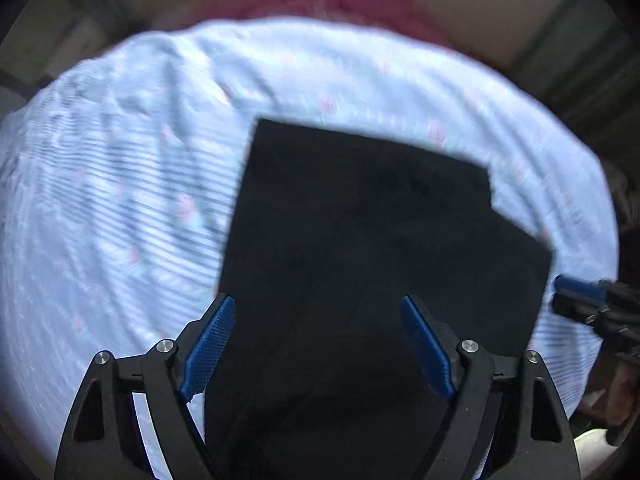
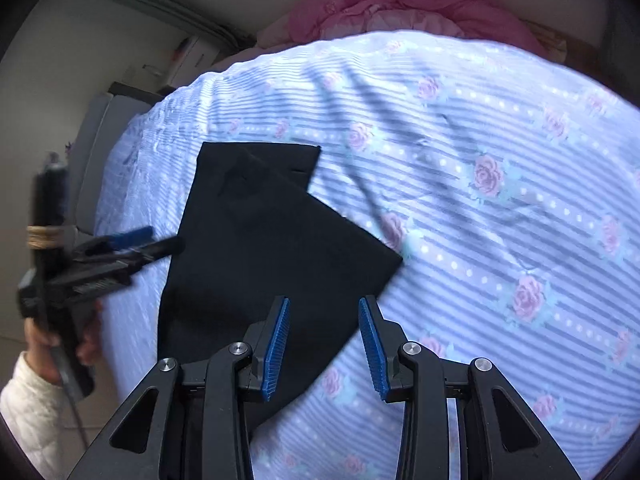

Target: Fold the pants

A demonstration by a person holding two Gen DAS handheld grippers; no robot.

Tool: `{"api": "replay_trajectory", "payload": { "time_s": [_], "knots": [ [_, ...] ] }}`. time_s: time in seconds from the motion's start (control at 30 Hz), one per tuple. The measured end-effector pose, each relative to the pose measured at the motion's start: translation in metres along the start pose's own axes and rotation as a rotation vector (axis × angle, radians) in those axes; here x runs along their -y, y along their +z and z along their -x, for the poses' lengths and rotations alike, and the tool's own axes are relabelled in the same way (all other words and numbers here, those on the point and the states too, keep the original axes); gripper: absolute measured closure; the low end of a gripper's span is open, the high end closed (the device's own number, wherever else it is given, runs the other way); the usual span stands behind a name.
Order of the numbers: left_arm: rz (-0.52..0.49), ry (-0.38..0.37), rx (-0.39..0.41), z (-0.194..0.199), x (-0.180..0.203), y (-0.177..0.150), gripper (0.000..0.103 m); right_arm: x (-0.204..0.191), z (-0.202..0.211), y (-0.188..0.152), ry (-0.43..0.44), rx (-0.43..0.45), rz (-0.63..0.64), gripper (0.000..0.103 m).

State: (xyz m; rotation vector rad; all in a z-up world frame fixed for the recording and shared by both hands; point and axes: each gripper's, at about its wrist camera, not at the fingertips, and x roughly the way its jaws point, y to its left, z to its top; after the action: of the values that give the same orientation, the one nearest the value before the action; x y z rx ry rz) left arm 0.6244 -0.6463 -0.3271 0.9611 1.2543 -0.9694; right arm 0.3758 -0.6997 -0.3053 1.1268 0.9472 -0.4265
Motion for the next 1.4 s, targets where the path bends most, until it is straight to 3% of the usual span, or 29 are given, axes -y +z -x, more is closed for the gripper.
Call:
{"api": "replay_trajectory", "payload": {
  "time_s": [0.1, 0.17, 0.2, 0.23, 0.27, 0.3, 0.33, 0.4, 0.47, 0.53, 0.73, 0.8, 0.9, 1.0, 1.1, 1.13, 1.2, 1.4],
  "knots": [
    [0.015, 0.022, -0.069, -0.030, -0.002, 0.002, 0.020, 0.007, -0.011, 0.005, 0.021, -0.015, -0.028, 0.066],
    [0.047, 0.013, -0.049, -0.034, -0.003, 0.001, 0.022, 0.003, -0.018, 0.008, 0.018, -0.023, 0.004, 0.068],
    [0.052, 0.002, -0.038, -0.034, -0.002, -0.001, 0.036, 0.001, -0.021, 0.009, 0.005, -0.025, 0.025, 0.079],
    [0.046, -0.030, -0.022, -0.032, 0.000, -0.004, 0.056, -0.002, -0.023, 0.011, 0.002, -0.028, 0.043, 0.098],
    [0.031, -0.040, -0.005, -0.027, 0.004, -0.007, 0.066, -0.007, -0.023, 0.014, -0.007, -0.028, 0.069, 0.098],
    [0.020, -0.012, 0.010, -0.022, 0.008, -0.008, 0.089, -0.013, -0.022, 0.016, -0.014, -0.015, 0.086, 0.098],
    [0.010, 0.027, 0.020, -0.019, 0.009, -0.009, 0.099, -0.016, -0.018, 0.018, -0.020, -0.002, 0.097, 0.098],
    [0.021, 0.001, 0.048, -0.011, 0.004, -0.009, 0.099, -0.021, 0.001, 0.022, 0.005, 0.051, 0.094, 0.098],
    [0.076, -0.046, 0.072, -0.004, -0.009, -0.008, 0.099, -0.018, 0.015, 0.022, -0.013, 0.081, 0.045, 0.089],
    [0.115, -0.069, 0.083, -0.002, -0.018, -0.007, 0.099, -0.010, 0.020, 0.019, -0.015, 0.077, -0.003, 0.045],
    [0.131, -0.041, 0.144, 0.009, -0.032, -0.008, 0.099, 0.016, 0.000, 0.002, 0.030, 0.019, -0.125, 0.044],
    [0.179, -0.019, 0.160, 0.010, -0.045, -0.001, 0.100, 0.014, -0.011, 0.007, 0.039, -0.001, -0.135, 0.044],
    [0.321, 0.061, 0.198, 0.005, -0.072, 0.003, 0.101, -0.004, -0.008, 0.013, 0.025, 0.022, -0.068, 0.044],
    [0.391, 0.015, 0.196, 0.004, -0.089, 0.014, 0.101, -0.020, 0.002, 0.017, 0.004, 0.058, 0.013, 0.044],
    [0.302, -0.066, 0.231, 0.015, -0.073, 0.026, 0.099, -0.023, 0.002, 0.021, 0.014, 0.051, 0.041, 0.044],
    [0.250, -0.074, 0.231, 0.018, -0.064, 0.027, 0.083, -0.022, 0.000, 0.023, 0.017, 0.049, 0.033, 0.044],
    [0.172, -0.047, 0.210, 0.017, -0.052, 0.033, 0.062, -0.017, -0.002, 0.025, 0.024, 0.051, 0.010, 0.044],
    [0.079, -0.046, 0.103, -0.009, -0.042, 0.040, 0.064, -0.009, -0.014, 0.025, 0.027, 0.016, -0.015, 0.044]
  ]
}}
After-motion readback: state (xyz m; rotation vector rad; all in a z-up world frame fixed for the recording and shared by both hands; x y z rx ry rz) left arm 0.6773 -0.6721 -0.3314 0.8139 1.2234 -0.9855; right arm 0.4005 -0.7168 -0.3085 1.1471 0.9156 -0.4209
